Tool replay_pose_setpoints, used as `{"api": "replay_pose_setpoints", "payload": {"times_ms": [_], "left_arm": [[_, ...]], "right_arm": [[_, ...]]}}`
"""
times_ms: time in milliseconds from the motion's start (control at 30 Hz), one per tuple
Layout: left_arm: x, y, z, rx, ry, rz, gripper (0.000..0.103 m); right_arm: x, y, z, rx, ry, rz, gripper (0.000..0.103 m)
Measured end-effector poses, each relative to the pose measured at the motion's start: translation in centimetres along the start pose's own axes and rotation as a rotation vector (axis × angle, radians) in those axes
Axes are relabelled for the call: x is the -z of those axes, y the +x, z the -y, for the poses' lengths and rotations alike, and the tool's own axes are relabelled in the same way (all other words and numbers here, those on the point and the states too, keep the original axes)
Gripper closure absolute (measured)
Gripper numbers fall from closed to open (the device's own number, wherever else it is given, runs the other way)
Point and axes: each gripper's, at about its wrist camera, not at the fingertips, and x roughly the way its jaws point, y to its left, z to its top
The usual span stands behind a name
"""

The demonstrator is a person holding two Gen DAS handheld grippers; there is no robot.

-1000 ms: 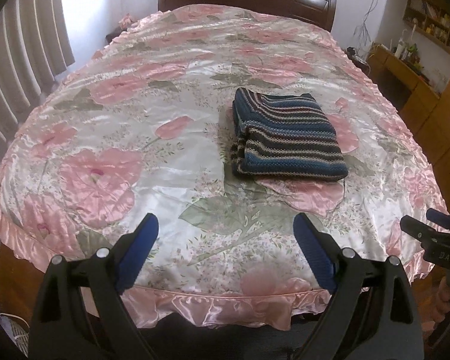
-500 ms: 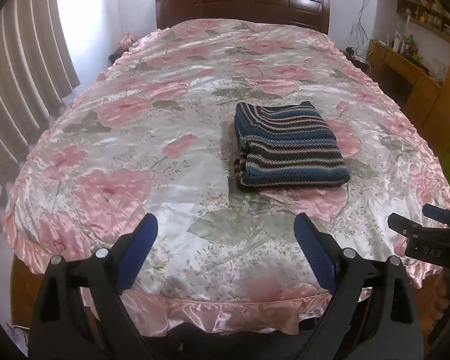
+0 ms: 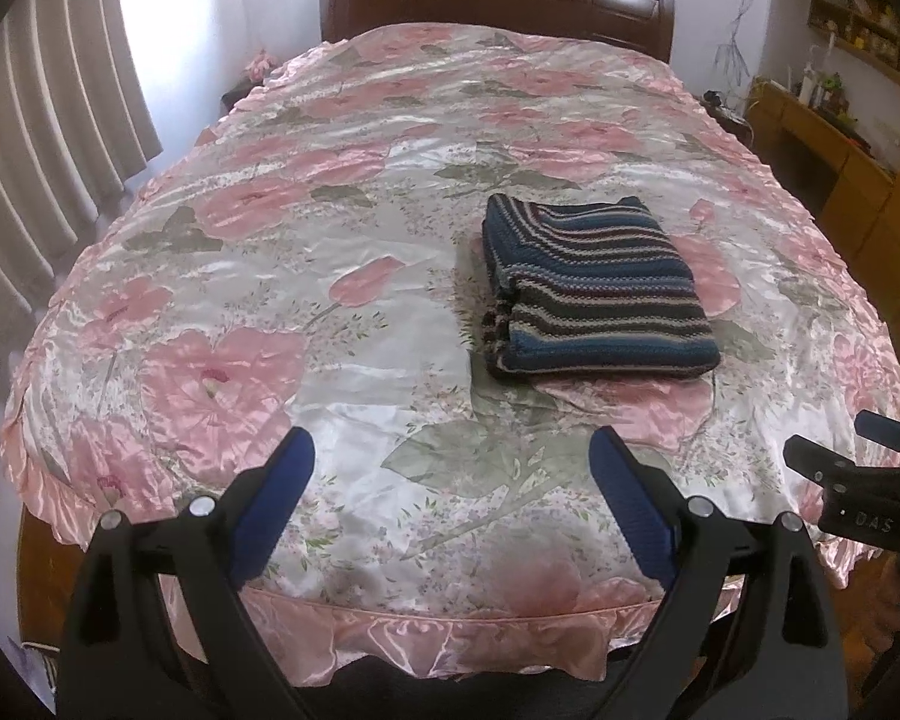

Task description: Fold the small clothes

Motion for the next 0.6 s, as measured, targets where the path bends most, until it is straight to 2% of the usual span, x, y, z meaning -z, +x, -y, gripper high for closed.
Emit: {"api": "replay_pose_setpoints", "payload": {"times_ms": [333,600], "left_arm": [[0.1,1.9,-0.7,-0.016,-0.002,-0.044,0.011],[0.0,2.2,-0.4,-0.016,0.004,-0.050,0.011]], "right_arm": [[-0.2,0.7,-0.8,-0.006,-0.009,-0.021,0.004],[-0.4,0.7,-0.2,-0.001,0.000,-0.008,0.004]]}}
